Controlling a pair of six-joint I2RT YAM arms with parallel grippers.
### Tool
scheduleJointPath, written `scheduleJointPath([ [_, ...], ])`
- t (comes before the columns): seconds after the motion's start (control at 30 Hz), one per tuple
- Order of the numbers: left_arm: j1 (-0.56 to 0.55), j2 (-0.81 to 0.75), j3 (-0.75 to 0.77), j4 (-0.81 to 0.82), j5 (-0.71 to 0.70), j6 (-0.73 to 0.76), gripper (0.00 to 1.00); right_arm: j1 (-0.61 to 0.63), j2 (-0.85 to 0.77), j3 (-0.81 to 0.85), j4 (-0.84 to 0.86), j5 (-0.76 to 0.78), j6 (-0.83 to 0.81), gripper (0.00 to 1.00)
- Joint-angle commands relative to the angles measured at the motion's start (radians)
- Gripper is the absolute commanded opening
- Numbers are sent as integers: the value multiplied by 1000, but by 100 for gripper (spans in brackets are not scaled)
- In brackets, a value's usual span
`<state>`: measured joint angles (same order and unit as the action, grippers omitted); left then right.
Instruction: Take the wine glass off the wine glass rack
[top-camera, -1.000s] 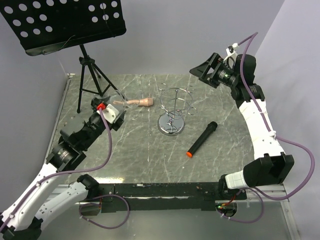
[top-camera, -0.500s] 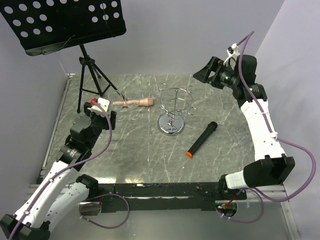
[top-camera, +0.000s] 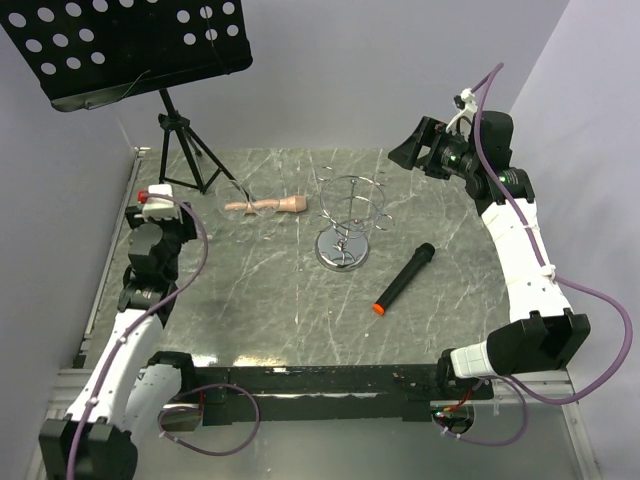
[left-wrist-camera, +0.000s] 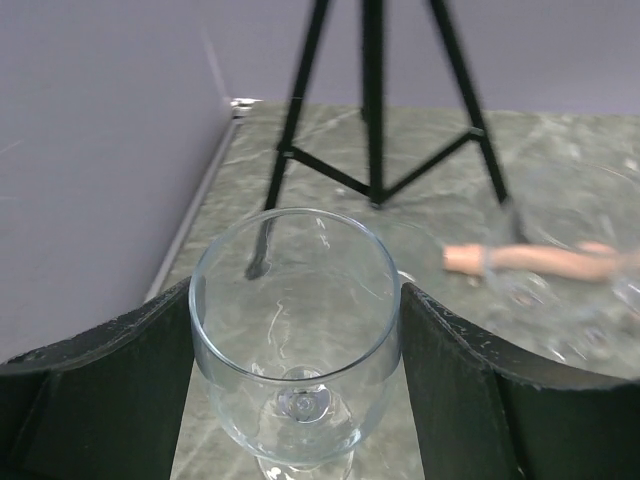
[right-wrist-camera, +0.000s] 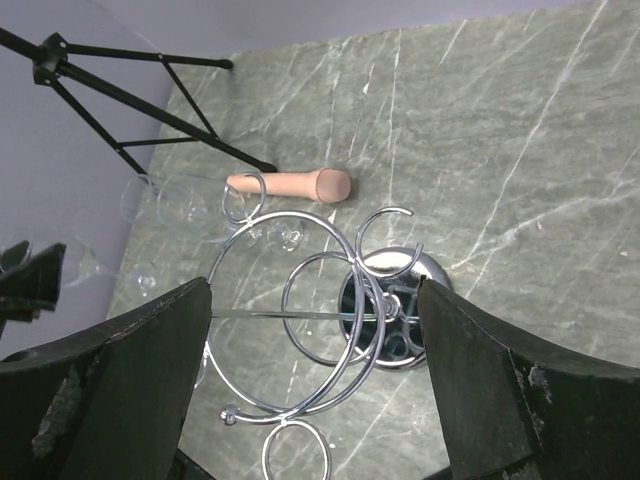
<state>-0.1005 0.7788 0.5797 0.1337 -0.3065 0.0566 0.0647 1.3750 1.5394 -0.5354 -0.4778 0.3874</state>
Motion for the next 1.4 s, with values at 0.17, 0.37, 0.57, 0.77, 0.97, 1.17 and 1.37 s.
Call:
scheduleJointPath([
  [0.17, 254, 189, -23, 453, 173, -127, 1, -6, -59, 34, 0, 24, -54, 90],
  [0.37, 280, 329, -20, 644, 225, -115, 10, -6, -67, 31, -12, 41, -81, 91],
  [0.57, 288, 430, 9, 702, 256, -130, 30, -6, -64, 37, -21, 45, -96, 91],
  [0.77, 303, 488, 8, 725, 297, -113, 35, -8, -63, 36, -20, 47, -99, 91],
  [0.97, 318, 524, 3, 735, 326, -106, 48, -6, -57, 42, -20, 41, -99, 91],
  [1.17, 326, 517, 2, 687, 353, -89, 76, -6, -57, 33, -14, 45, -91, 92],
  [1.37, 326, 485, -6, 635, 342, -95, 100, -6, -45, 42, -9, 33, -90, 92],
])
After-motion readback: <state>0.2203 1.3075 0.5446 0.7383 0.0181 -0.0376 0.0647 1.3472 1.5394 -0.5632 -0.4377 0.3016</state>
